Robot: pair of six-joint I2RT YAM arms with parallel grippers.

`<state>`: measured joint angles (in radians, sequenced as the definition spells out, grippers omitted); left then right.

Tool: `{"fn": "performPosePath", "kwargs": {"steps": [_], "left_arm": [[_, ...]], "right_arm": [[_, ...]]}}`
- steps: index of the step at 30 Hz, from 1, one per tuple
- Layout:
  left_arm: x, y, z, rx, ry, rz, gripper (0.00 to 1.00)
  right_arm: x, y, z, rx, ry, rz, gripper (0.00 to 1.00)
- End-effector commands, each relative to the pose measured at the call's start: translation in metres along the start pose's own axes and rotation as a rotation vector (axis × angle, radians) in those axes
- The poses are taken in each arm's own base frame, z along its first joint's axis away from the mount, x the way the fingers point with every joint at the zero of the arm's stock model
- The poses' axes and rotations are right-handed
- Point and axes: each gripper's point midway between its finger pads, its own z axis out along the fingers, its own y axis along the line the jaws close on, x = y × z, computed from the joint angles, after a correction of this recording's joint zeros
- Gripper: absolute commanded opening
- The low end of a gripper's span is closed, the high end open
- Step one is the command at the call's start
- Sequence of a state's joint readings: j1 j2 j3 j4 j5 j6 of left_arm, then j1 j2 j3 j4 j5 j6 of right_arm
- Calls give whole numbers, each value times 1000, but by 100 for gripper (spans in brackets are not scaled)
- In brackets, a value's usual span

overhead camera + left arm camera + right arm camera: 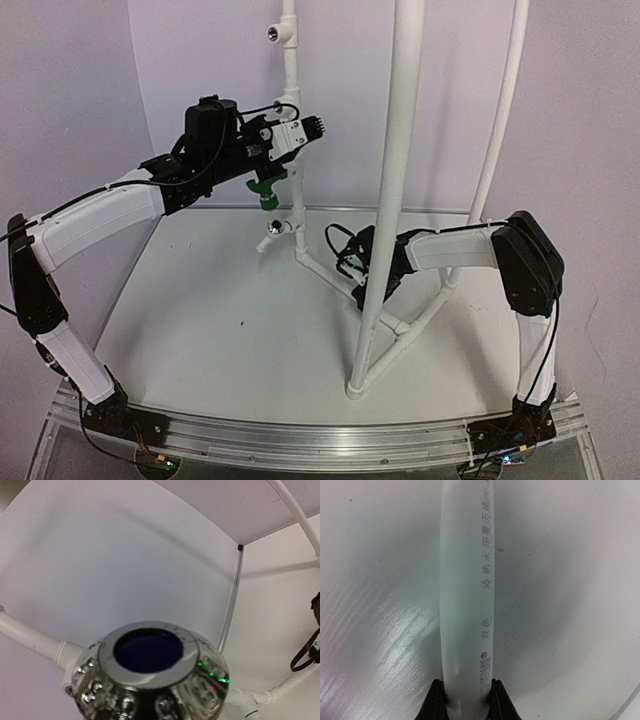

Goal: Install the water faucets

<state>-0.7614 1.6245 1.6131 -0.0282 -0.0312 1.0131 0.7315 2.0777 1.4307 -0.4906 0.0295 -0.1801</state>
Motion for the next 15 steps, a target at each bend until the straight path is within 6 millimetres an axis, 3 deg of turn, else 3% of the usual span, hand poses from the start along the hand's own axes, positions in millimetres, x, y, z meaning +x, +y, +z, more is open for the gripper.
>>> {"fn": "performPosePath", "kwargs": {"steps": [1, 9, 12, 15], "left_arm": [[-21, 16, -12, -43, -80, -85, 28], [-28, 36, -31, -79, -99, -321, 1], [-34, 63, -47, -144, -114, -635, 0], [-24, 95, -55, -253, -63, -990, 0]], "right_arm": [[-10, 15, 8, -25, -32, -62, 0], [-9, 15, 7, -26, -31, -64, 0], [-11, 15, 7, -24, -33, -62, 0], [-11, 15, 10, -22, -30, -54, 0]]}}
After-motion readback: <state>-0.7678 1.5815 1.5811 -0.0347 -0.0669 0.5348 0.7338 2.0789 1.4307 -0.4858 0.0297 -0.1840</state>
